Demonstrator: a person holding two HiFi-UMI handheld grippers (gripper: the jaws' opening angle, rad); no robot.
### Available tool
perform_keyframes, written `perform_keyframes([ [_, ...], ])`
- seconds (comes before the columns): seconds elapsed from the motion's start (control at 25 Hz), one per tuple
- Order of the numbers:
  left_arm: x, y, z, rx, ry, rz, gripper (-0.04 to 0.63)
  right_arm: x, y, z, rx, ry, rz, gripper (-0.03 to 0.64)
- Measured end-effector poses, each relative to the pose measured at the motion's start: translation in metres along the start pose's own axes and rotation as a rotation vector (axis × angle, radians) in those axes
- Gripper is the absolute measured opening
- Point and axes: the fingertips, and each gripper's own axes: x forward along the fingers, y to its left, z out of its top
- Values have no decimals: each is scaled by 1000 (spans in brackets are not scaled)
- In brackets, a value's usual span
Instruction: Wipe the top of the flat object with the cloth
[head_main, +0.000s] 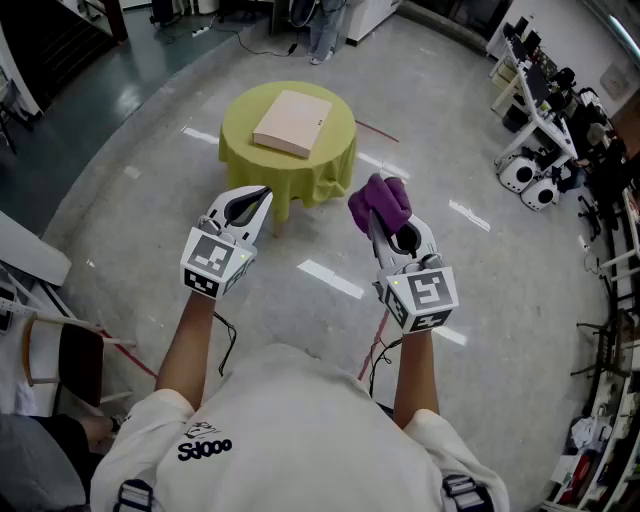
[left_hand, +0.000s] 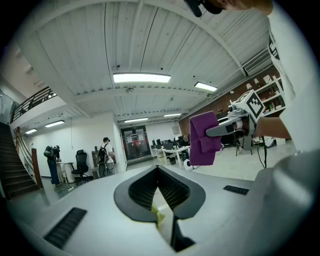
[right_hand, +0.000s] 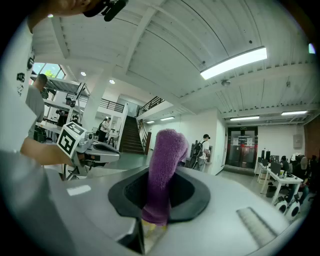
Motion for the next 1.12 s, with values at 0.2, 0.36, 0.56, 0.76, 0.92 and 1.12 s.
perform_keyframes([
  [0.2, 8, -11, 2, -8, -5, -15, 6, -1, -18, -2, 40, -21, -17, 71],
  [0.36, 12, -18, 5, -1, 3, -3, 6, -3, -27, -6, 44, -26, -2, 71],
  [0.56, 15, -29, -2, -16, 33, 34, 6, -4, -38, -21, 43, -12, 39, 72],
  [0.76, 16, -36, 0, -2, 52, 78, 6, -7, -48, -25, 23, -18, 76, 72],
  [0.92, 21, -39, 2, -10, 40, 94, 6, -8, -61, -32, 19, -20, 69, 72],
  [1.12, 39, -35, 5, -20, 27, 84, 6, 0, -77, -39, 56, -15, 61, 72],
])
